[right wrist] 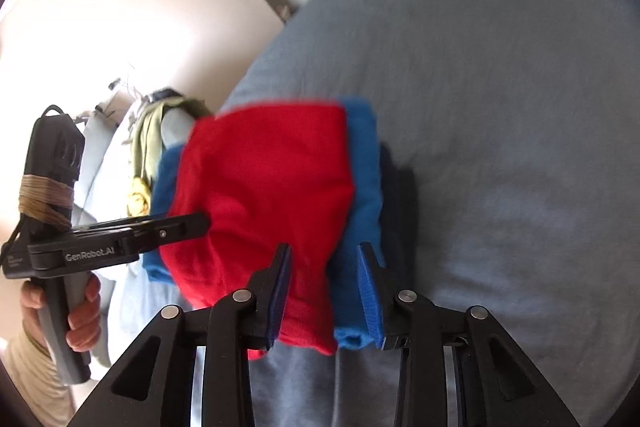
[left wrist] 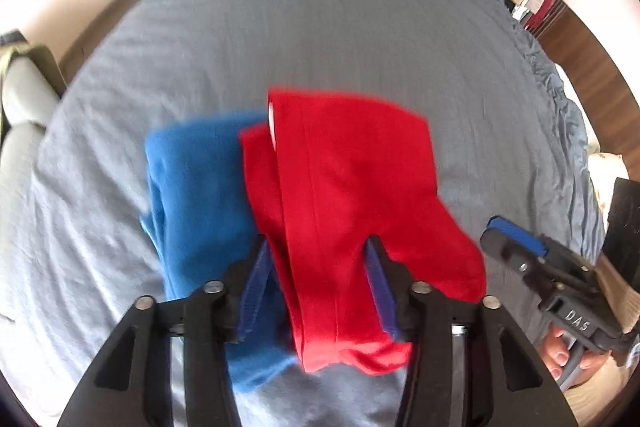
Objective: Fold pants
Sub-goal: 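Lift the folded shorts with both grippers and carry them onto the blue clothes stack, then open both grippers to release the shorts on the stack and withdraw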
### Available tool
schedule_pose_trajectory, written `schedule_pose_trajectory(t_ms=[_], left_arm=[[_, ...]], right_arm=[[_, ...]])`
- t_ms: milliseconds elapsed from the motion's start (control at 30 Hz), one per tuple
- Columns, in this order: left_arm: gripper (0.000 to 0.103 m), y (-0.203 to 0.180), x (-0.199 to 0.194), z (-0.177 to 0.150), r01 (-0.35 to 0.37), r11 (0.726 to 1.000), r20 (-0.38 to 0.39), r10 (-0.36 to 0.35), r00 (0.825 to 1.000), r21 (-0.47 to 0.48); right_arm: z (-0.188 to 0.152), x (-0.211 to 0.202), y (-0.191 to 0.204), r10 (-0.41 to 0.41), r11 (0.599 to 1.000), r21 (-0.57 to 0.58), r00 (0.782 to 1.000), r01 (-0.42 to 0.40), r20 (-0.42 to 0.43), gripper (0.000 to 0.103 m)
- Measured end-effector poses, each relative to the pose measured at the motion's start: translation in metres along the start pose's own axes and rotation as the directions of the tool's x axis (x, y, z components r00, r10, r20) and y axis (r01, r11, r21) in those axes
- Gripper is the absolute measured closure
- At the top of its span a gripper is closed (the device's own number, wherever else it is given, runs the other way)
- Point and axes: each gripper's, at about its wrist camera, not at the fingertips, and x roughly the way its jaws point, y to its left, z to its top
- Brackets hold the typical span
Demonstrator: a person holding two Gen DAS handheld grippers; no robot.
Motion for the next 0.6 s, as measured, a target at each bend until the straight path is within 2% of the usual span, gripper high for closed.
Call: schedule_pose_trajectory(t_ms=[100, 233, 367, 600], left_arm=[[0.045, 0.003, -0.004, 0.011, 0.002, 1.000, 0.046, -0.002, 0.999, -0.009], [0.046, 0.012, 0.004, 0.022, -0.008, 0.999, 0.057, 0.011, 0.998, -0.051], [0.046, 0.017, 0.009, 0.025, -0.001, 0.997, 0.067, 0.006, 0.998, -0.075], [0.047, 0.020, 0.015, 0.018, -0.006, 0.999, 0.084, 0.009, 0.996, -0.037]], right_arm=[[0.016, -0.011, 0.004, 0.002, 0.998, -0.061, 0.997, 0.003, 0.081, 0.069], [0.044, 0.000, 0.006, 0.040, 0.992, -0.122, 0.993, -0.026, 0.113, 0.069], [0.066, 0.026, -0.010, 0.088, 0.993, -0.085, 0.993, -0.082, 0.077, 0.069], [0.070, 0.053, -0.019, 0.108, 0.991, -0.079, 0.994, -0.106, 0.028, 0.069]])
